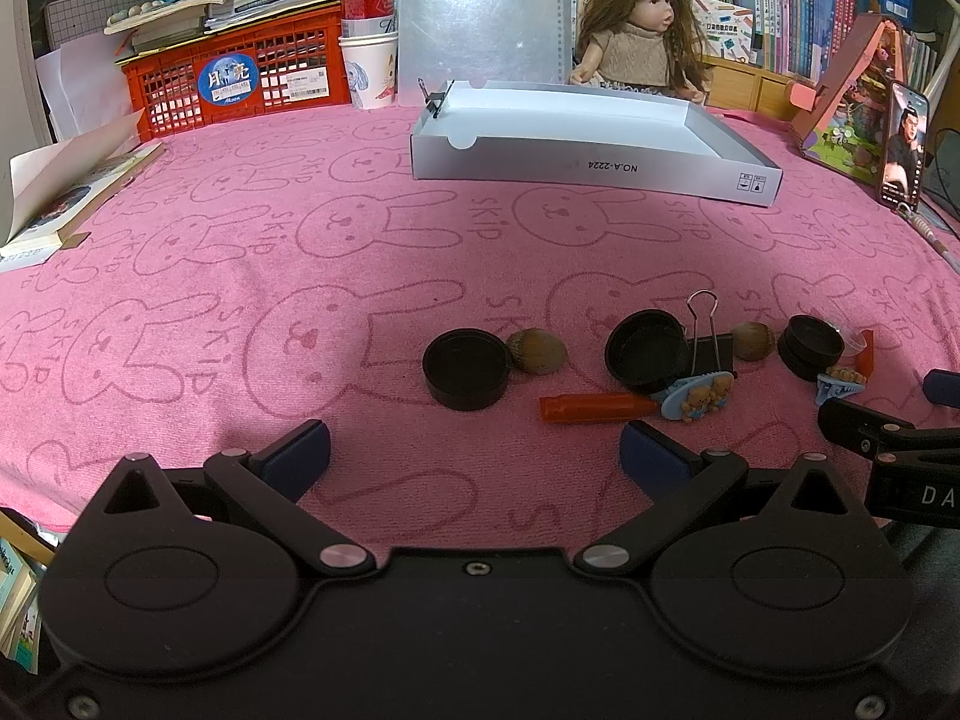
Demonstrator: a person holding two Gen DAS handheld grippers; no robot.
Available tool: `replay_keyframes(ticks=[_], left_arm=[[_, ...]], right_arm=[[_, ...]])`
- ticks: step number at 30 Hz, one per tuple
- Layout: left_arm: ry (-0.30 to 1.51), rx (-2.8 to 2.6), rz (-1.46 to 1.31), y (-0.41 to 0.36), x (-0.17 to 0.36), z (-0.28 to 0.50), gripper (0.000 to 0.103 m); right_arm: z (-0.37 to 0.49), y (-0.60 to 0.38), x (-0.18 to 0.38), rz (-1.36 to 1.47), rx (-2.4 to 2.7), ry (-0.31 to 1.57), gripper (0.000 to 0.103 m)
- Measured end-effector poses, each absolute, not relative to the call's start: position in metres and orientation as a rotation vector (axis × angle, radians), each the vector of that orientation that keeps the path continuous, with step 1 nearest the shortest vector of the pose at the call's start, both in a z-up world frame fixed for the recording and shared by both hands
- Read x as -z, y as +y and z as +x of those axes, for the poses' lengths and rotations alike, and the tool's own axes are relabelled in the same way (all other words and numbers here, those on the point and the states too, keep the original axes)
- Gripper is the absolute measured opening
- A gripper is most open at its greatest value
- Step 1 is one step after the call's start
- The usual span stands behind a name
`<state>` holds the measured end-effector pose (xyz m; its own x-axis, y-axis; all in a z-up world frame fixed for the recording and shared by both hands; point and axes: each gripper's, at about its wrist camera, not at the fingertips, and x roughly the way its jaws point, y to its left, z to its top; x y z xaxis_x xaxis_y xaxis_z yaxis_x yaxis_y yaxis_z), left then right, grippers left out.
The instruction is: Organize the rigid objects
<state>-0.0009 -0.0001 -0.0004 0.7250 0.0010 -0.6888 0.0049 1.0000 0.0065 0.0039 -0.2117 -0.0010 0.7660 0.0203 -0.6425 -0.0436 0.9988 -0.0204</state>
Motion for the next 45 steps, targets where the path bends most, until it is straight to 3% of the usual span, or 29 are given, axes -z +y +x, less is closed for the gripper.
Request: replay_keyframes(ticks=[38, 41, 45], left_arm=[[0.735, 0.011, 0.018, 0.005, -0.004, -0.002, 0.103], [0.746, 0.007, 0.021, 0.001, -0.007, -0.004, 0.103], [0.732, 0.063, 0.032, -0.003, -0.014, -0.011, 0.092]], right_arm=[[0.002, -0.21, -0.004, -0.031, -0.042, 0.706, 0.103], [-0.005, -0.205, -0.007, -0.029, -0.094, 0.678, 0.097], [-0.008, -0.196, -0.011, -0.048, -0.145, 0.649, 0.086]])
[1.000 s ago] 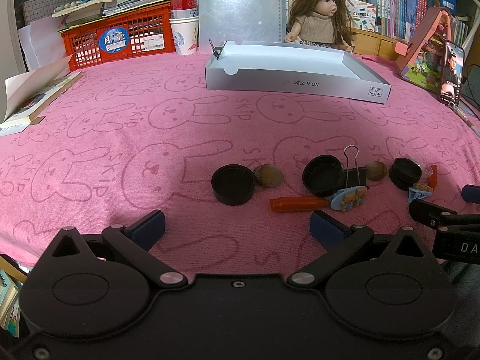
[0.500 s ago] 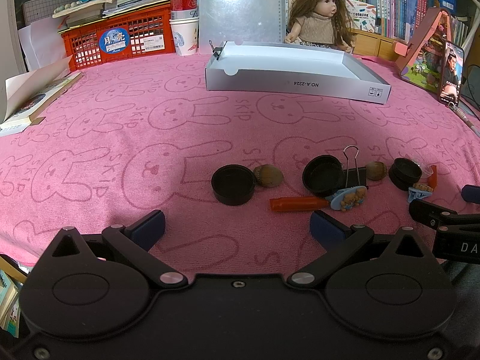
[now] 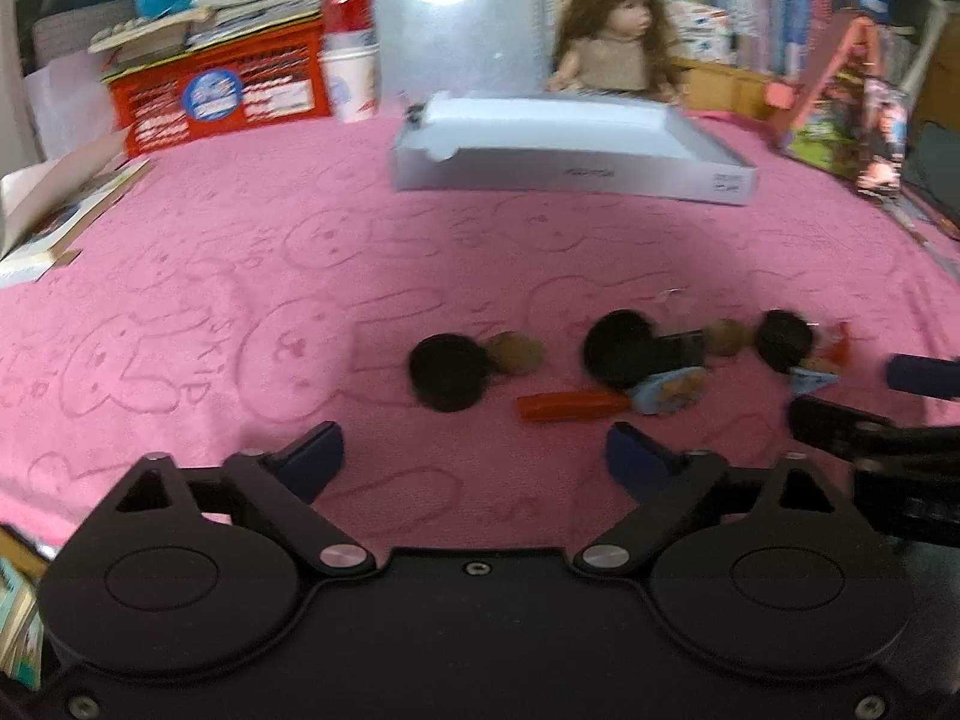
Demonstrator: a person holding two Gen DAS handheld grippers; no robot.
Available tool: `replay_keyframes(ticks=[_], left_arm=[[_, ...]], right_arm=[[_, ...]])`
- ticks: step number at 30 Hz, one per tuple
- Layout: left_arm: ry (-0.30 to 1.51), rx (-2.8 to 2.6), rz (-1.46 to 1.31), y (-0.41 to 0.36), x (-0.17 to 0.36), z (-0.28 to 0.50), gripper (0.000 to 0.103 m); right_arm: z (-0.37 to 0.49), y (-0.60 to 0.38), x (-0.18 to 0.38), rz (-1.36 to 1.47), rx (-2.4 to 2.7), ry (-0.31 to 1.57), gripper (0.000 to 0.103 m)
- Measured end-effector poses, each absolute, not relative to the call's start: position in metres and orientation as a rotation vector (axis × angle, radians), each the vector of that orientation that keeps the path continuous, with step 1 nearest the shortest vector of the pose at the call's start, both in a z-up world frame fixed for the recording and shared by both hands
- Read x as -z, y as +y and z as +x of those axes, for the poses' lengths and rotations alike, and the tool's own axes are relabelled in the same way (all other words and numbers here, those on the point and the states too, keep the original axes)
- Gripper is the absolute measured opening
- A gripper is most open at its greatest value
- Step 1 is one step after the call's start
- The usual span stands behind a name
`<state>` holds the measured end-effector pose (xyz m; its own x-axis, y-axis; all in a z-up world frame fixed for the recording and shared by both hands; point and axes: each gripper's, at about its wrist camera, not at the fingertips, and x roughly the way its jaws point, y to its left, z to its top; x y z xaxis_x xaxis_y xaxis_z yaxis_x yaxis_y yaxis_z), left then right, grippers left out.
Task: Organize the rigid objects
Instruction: 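Grasp the blue hair clip with the right tool while the left tool grasps the small red crayon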
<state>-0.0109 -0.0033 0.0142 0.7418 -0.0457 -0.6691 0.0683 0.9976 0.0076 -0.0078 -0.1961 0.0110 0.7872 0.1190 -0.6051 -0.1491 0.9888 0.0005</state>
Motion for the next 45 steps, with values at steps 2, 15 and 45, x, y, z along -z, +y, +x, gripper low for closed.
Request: replay_keyframes(ticks=[2, 15, 45], left_arm=[[0.716, 0.093, 0.027, -0.006, -0.018, -0.016, 0.092], [0.718, 0.143, -0.023, -0.02, -0.016, -0.011, 0.053], [0.677, 0.12, -0.036, -0.021, -0.012, -0.004, 0.026]], right_arm=[[-0.005, -0.195, -0.012, -0.036, -0.157, 0.652, 0.08], [0.002, -0.198, -0.006, -0.003, -0.144, 0.647, 0.05], [-0.002, -0.198, -0.006, -0.018, -0.168, 0.621, 0.043]])
